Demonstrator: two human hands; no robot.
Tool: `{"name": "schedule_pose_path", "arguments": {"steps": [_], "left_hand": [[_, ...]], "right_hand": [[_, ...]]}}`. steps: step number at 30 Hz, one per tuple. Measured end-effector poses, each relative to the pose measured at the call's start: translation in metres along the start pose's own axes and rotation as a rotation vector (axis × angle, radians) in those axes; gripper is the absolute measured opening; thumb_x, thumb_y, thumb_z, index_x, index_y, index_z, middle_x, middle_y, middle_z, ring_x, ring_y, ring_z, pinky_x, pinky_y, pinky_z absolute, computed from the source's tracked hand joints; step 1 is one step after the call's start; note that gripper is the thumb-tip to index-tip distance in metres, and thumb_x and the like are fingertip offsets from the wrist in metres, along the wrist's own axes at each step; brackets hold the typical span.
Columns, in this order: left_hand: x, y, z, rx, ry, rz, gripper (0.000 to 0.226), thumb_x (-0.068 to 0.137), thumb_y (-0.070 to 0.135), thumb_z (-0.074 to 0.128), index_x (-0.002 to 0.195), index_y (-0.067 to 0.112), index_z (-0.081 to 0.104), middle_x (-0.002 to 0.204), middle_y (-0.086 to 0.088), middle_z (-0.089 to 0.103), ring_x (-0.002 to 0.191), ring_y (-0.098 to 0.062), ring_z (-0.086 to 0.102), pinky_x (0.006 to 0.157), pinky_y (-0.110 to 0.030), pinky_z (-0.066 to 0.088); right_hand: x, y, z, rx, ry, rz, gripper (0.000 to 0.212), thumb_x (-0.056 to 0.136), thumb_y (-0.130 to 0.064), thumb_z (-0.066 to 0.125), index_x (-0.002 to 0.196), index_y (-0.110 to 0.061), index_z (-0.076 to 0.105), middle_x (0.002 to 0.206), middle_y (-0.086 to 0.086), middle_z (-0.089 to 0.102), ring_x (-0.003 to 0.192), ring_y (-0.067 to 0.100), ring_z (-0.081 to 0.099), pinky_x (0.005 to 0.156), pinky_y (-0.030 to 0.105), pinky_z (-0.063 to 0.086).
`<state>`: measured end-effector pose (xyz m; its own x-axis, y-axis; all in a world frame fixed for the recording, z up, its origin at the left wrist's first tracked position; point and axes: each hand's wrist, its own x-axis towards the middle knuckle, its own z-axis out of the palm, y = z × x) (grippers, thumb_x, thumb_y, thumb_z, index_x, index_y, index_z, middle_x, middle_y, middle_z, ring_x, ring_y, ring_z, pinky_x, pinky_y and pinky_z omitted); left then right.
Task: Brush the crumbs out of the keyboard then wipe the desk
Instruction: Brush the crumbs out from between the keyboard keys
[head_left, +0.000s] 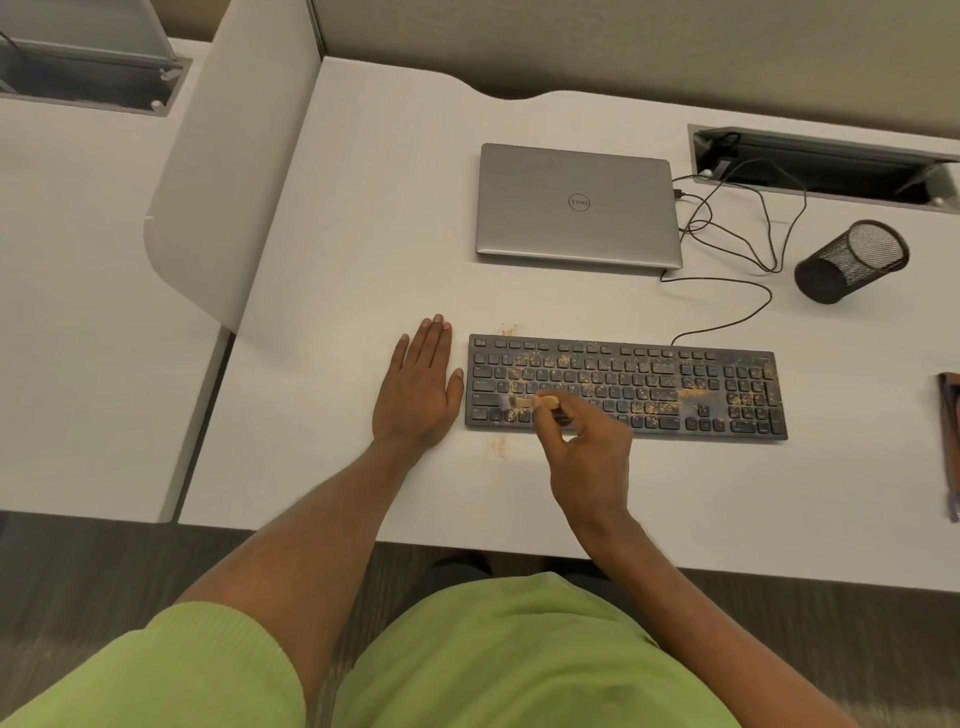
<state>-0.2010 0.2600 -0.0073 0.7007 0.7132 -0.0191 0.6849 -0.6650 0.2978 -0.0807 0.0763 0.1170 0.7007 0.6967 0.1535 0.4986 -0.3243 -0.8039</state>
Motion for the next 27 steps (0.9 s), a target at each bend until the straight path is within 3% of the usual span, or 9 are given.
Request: {"name": "schedule_pose_path", "arguments": {"steps": [7, 16, 20, 25, 27], "left_hand": [[0.000, 0.000, 0.001, 0.011, 0.001, -0.004, 0.069, 0.111, 0.043, 0.025, 0.172, 0.013, 0.012, 0.180, -0.003, 0.010, 0.166, -0.015, 0.004, 0.135, -0.039, 0.003], [0.000, 0.000, 0.001, -0.001, 0.007, -0.002, 0.069, 0.111, 0.042, 0.026, 0.172, 0.012, 0.013, 0.179, -0.003, 0.011, 0.166, -0.015, 0.005, 0.135, -0.040, 0.005], [0.000, 0.000, 0.001, 0.005, 0.012, -0.003, 0.069, 0.110, 0.042, 0.026, 0.171, 0.012, 0.015, 0.179, -0.005, 0.013, 0.166, -0.017, 0.008, 0.135, -0.040, 0.006], [0.000, 0.000, 0.001, 0.007, 0.006, -0.005, 0.069, 0.110, 0.043, 0.024, 0.172, 0.012, 0.013, 0.179, -0.004, 0.011, 0.166, -0.017, 0.007, 0.135, -0.040, 0.006], [0.000, -0.001, 0.001, 0.005, 0.009, 0.000, 0.069, 0.111, 0.043, 0.025, 0.172, 0.012, 0.013, 0.179, -0.004, 0.011, 0.166, -0.016, 0.006, 0.135, -0.040, 0.006]], "right_hand": [[-0.012, 0.009, 0.002, -0.059, -0.062, 0.009, 0.011, 0.098, -0.013, 0.070, 0.105, -0.011, 0.079, 0.090, -0.003, 0.077, 0.078, 0.008, 0.066, 0.070, 0.034, 0.059], [-0.007, 0.009, 0.005, -0.042, -0.073, -0.038, 0.016, 0.098, -0.014, 0.070, 0.112, -0.013, 0.078, 0.099, -0.003, 0.078, 0.087, 0.005, 0.068, 0.073, 0.021, 0.057], [-0.013, 0.011, 0.004, -0.051, -0.080, -0.040, 0.009, 0.096, -0.010, 0.071, 0.102, -0.011, 0.078, 0.090, -0.003, 0.076, 0.080, 0.009, 0.066, 0.069, 0.031, 0.057], [-0.014, 0.010, 0.004, -0.066, -0.189, -0.206, 0.015, 0.097, -0.013, 0.071, 0.111, -0.012, 0.076, 0.102, 0.000, 0.076, 0.092, 0.011, 0.066, 0.079, 0.026, 0.055], [-0.014, 0.012, 0.006, -0.105, -0.247, -0.254, 0.017, 0.098, -0.015, 0.068, 0.114, -0.012, 0.076, 0.105, 0.001, 0.076, 0.096, 0.014, 0.065, 0.082, 0.031, 0.055]]}}
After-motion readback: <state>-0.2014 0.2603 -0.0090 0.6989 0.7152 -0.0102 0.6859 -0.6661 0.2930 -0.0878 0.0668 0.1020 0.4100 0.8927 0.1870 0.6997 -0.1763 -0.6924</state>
